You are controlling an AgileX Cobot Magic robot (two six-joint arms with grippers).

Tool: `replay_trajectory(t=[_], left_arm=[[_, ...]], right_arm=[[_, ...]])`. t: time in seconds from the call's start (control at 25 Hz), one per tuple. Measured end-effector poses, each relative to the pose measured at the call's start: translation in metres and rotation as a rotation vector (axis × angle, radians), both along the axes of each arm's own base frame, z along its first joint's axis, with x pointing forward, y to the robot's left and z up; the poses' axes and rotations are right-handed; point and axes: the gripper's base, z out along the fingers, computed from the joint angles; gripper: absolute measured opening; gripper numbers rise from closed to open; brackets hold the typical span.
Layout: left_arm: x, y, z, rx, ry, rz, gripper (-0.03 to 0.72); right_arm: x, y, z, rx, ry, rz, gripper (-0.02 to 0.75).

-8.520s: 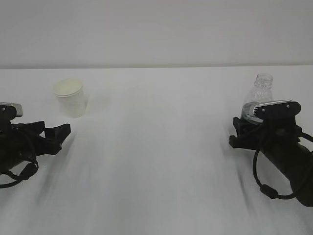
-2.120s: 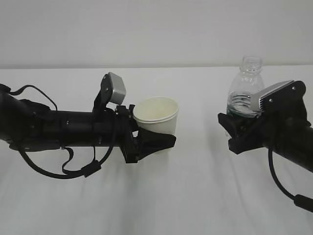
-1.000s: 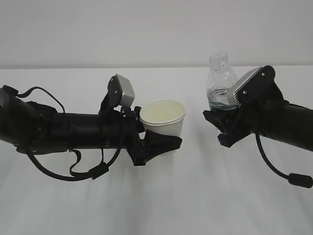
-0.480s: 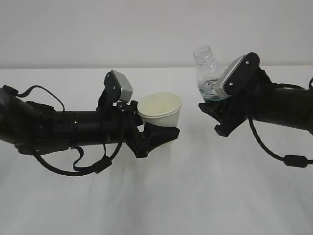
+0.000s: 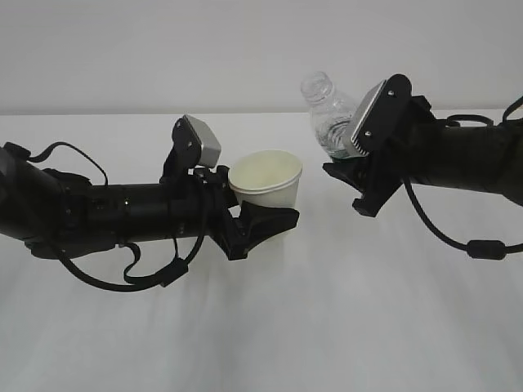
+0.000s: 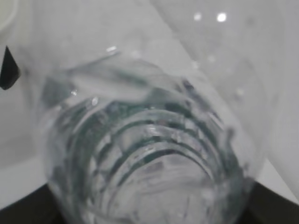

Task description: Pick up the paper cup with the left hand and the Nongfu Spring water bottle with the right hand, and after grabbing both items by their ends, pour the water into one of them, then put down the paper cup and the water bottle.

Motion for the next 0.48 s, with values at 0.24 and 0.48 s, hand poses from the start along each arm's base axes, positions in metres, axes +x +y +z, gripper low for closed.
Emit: replay_trajectory(t=[0.24, 0.48], left_arm=[[0.0003, 0.0001, 0.0001, -0.001, -0.001, 0.003, 0.491], [-0.0003, -0.0008, 0.0031, -0.034, -0.008, -0.006, 0.491]], right_arm=[[0.0001, 0.0006, 0.0001, -0.056, -0.024, 0.041, 0.466], [0.0, 0.0006, 0.0001, -0.107, -0.059, 0.073, 0.466]])
